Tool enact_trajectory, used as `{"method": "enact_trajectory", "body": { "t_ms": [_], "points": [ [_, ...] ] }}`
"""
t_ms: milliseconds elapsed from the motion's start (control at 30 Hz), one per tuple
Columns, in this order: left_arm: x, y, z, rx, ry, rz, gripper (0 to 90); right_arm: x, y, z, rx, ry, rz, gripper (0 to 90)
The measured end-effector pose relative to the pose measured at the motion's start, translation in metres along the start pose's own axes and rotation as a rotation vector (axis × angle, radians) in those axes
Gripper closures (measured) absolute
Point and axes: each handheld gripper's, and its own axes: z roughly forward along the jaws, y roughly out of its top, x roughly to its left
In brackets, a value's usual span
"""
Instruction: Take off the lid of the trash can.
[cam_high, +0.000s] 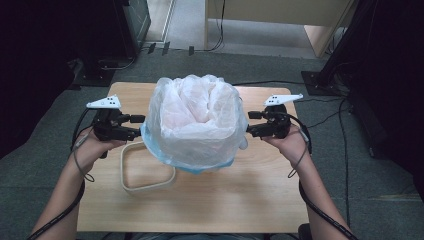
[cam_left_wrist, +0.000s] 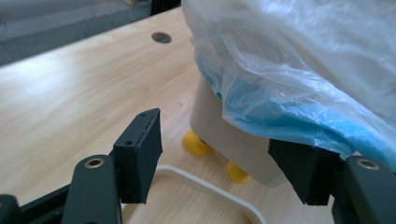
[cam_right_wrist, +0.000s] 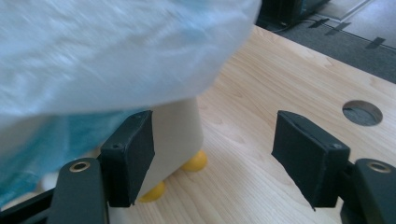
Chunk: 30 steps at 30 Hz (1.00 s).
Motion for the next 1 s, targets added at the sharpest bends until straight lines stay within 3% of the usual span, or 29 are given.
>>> {"method": "enact_trajectory", "body": {
  "t_ms": [100, 200, 300, 633, 733, 900, 1000],
  "points": [
    [0.001, 0.003, -0.001, -0.007, -0.012, -0.023, 33.5, 0.005, 0.005, 0.001, 0.004, 0.019, -0.018, 30.2],
    [0.001, 0.006, 0.001, 0.025, -0.009, -0.033, 30.6, 0.009, 0.01, 0.002, 0.001, 0.035, -0.034, 31.6],
    [-0.001, 0.009, 0.001, 0.045, -0.001, -0.007, 36.2, 0.011, 0.013, 0.002, 0.008, 0.031, -0.046, 31.6],
    [-0.007, 0.029, -0.007, -0.01, -0.03, -0.006, 47.7, 0.013, 0.029, -0.011, -0.021, 0.051, -0.065, 31.7],
    [-0.012, 0.035, -0.009, -0.04, -0.057, -0.006, 49.8, 0.018, 0.035, -0.016, -0.045, 0.052, -0.081, 32.3],
    [-0.018, 0.045, -0.009, -0.028, -0.067, 0.028, 51.0, 0.023, 0.044, -0.019, -0.068, 0.085, -0.089, 33.4],
    [-0.021, 0.051, -0.011, -0.025, -0.072, 0.043, 49.9, 0.026, 0.049, -0.022, -0.055, 0.064, -0.115, 33.4]
  ]
}}
